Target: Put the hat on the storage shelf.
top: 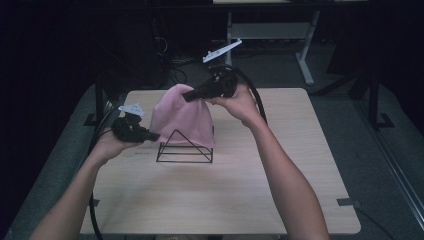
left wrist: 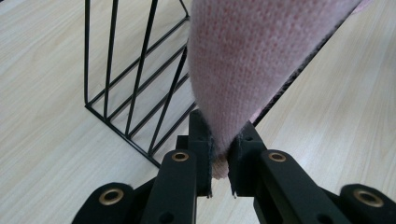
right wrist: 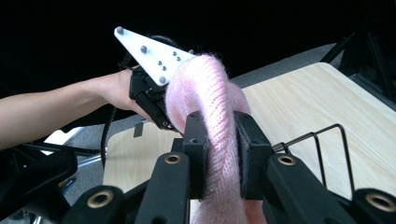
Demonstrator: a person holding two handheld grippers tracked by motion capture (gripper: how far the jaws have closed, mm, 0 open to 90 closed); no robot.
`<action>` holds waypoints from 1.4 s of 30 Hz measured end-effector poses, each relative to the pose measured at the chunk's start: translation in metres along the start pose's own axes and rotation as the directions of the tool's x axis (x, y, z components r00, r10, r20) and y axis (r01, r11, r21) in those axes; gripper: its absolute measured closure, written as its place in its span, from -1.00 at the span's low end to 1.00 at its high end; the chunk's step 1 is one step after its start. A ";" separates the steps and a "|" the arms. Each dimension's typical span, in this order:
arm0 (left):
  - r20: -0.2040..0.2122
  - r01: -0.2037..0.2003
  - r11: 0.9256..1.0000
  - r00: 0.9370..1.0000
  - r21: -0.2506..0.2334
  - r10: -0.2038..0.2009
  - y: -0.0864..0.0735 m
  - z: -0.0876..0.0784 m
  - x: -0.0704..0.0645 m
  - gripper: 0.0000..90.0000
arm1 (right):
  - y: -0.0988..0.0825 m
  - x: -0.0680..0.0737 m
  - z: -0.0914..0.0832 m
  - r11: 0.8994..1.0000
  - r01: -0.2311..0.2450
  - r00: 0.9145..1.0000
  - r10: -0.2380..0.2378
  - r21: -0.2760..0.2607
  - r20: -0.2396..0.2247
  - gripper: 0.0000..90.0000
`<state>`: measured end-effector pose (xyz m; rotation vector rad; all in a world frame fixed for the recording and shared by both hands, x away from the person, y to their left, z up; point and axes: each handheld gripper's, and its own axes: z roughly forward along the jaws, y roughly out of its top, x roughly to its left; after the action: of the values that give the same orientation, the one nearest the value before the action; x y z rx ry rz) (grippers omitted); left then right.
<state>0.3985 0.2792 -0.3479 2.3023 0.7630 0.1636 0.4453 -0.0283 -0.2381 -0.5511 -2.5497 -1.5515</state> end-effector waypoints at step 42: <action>-0.007 0.007 0.989 1.000 0.149 -0.006 -0.036 0.041 0.007 0.80 | -0.043 -0.009 0.039 0.990 -0.028 0.999 0.032 0.135 -0.025 0.65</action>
<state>0.3998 0.2801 -0.4032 2.4408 0.8106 0.1140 0.4423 -0.0140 -0.2955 -0.5459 -2.5889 -1.3555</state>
